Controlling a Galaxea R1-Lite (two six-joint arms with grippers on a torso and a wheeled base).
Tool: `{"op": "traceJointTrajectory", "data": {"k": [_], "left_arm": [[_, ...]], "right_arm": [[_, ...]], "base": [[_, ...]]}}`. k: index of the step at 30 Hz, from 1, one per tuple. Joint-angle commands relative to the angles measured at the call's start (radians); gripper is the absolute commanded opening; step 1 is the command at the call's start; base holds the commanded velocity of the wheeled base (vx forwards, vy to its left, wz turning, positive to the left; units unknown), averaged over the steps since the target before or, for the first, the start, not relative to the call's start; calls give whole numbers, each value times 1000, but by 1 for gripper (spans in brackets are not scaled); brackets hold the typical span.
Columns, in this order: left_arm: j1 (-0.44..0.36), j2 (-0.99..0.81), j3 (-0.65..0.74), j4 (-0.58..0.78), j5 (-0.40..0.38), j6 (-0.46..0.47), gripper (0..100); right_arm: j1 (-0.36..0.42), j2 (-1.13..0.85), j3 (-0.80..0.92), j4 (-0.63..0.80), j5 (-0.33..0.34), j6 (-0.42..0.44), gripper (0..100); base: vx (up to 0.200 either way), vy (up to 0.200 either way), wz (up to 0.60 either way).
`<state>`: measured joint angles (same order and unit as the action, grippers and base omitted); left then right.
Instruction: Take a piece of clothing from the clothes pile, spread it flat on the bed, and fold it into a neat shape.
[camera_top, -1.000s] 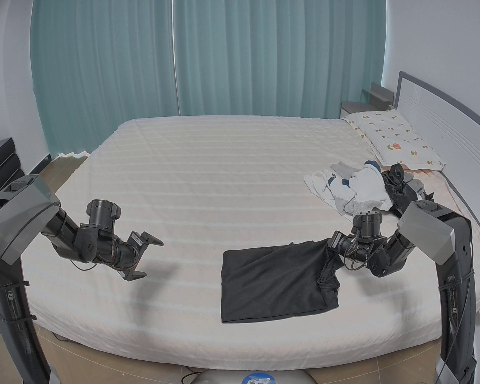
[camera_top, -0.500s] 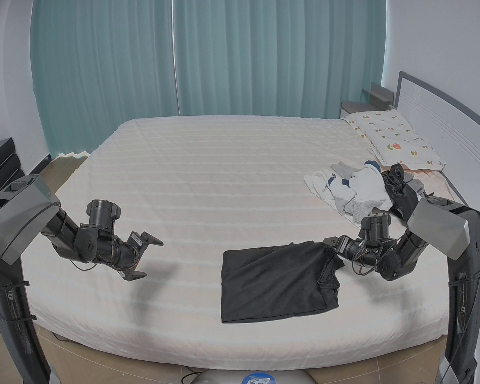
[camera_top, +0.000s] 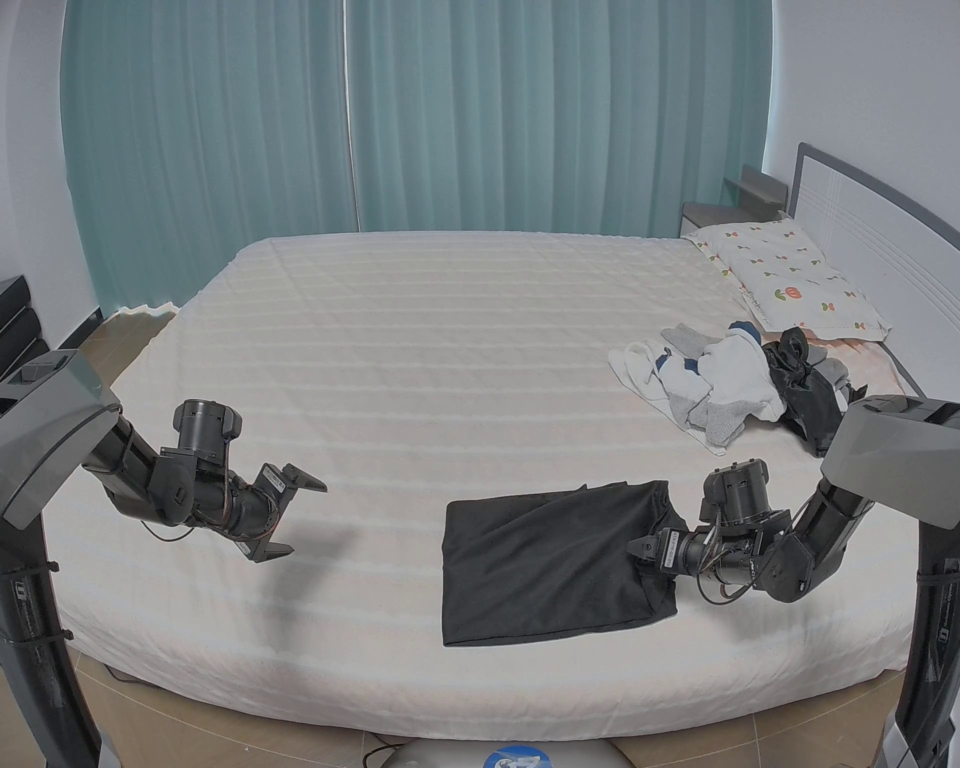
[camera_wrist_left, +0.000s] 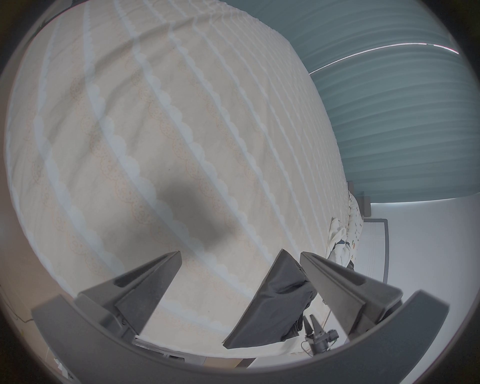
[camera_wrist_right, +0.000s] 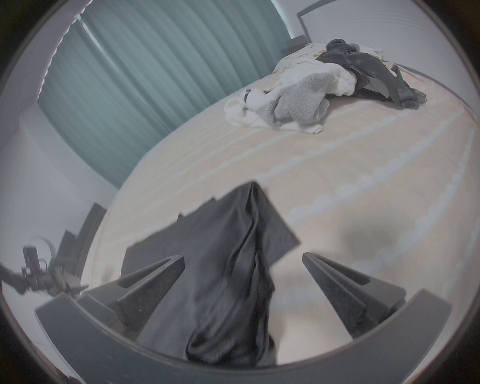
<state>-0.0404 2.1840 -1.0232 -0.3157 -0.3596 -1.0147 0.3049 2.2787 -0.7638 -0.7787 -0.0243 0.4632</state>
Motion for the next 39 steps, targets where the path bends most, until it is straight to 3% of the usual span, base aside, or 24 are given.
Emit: {"op": "traceJointTrajectory", "data": {"k": [1, 2, 3, 7, 20, 21, 31, 39], "left_arm": [[1, 0, 0, 0, -1, -1, 100], [-1, 2, 0, 0, -1, -1, 100], [1, 0, 0, -2, 1, -1, 100], [1, 0, 0, -2, -1, -1, 100], [1, 0, 0, 0, -1, -1, 100], [1, 0, 0, 0, -1, -1, 100], [1, 0, 0, 0, -1, -1, 100], [1, 0, 0, -2, -1, -1, 100]], "right_arm": [[23, -11, 3, 15, -2, -3, 100], [26, 2, 5, 26, -3, -26, 100], [28, 12, 5, 27, -6, -43, 0], [28, 5, 17, 32, -33, -57, 0], [-9, -59, 144, 12, -19, -49, 0], [-10, -58, 146, 10, -17, -49, 100], [-49, -61, 210, -168, -14, -47, 100], [-10, -71, 164, -169, -23, -49, 100]], "base": [[0, 0, 0], [0, 0, 0], [0, 0, 0], [0, 0, 0], [0, 0, 0], [0, 0, 0], [0, 0, 0], [0, 0, 0]]}}
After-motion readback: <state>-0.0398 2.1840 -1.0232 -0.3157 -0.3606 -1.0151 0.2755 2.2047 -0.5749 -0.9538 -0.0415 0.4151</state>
